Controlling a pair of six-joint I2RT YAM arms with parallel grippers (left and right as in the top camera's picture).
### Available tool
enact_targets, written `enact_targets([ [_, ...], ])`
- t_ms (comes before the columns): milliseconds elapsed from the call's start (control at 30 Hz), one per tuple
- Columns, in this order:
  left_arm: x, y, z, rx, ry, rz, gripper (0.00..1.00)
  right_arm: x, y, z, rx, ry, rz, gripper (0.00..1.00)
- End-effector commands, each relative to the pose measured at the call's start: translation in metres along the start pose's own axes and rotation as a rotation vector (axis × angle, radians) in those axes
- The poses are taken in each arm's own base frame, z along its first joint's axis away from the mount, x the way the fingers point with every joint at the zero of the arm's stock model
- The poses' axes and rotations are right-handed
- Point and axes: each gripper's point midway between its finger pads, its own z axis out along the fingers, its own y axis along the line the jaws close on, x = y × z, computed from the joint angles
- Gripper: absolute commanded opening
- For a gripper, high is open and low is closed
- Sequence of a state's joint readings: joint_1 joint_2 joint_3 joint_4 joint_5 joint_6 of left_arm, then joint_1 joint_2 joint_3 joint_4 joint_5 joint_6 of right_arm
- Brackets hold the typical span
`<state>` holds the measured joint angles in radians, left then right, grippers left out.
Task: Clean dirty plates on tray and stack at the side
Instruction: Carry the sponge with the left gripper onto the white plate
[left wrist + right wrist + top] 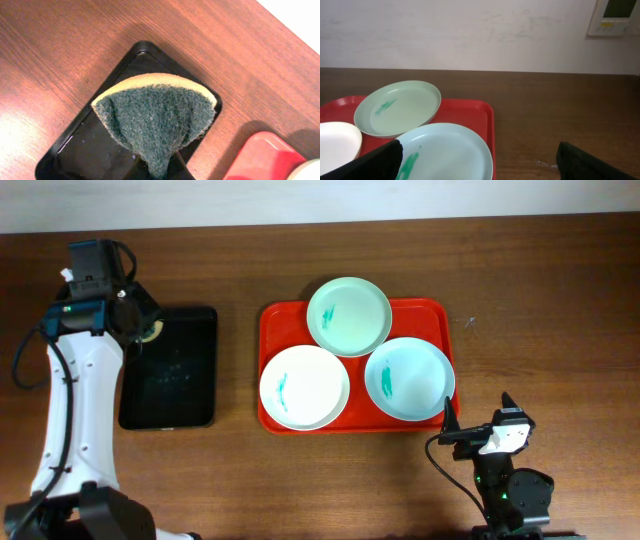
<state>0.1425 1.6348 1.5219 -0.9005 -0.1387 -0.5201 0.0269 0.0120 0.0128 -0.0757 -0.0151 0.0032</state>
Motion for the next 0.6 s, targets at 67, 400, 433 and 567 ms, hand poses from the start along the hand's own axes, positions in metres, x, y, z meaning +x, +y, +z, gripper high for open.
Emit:
enact_targets([
  [67,0.065,0.021,0.096,-0.116,0.214,0.029,0.0,0.003,0.0,0.0,0.003,0.004,0.003,0.99],
  [400,0.041,-0.015,0.048,0.065,0.227,0.12,0.0,0.003,0.0,0.0,0.003,0.004,0.003,0.98],
  [433,0.035,-0.031,0.025,0.156,0.204,0.15,0.0,0.003,0.0,0.0,0.003,0.004,0.003,0.99],
  [567,0.041,-0.066,-0.039,0.342,0.158,0.222,0.0,0.003,0.0,0.0,0.003,0.004,0.003,0.99],
])
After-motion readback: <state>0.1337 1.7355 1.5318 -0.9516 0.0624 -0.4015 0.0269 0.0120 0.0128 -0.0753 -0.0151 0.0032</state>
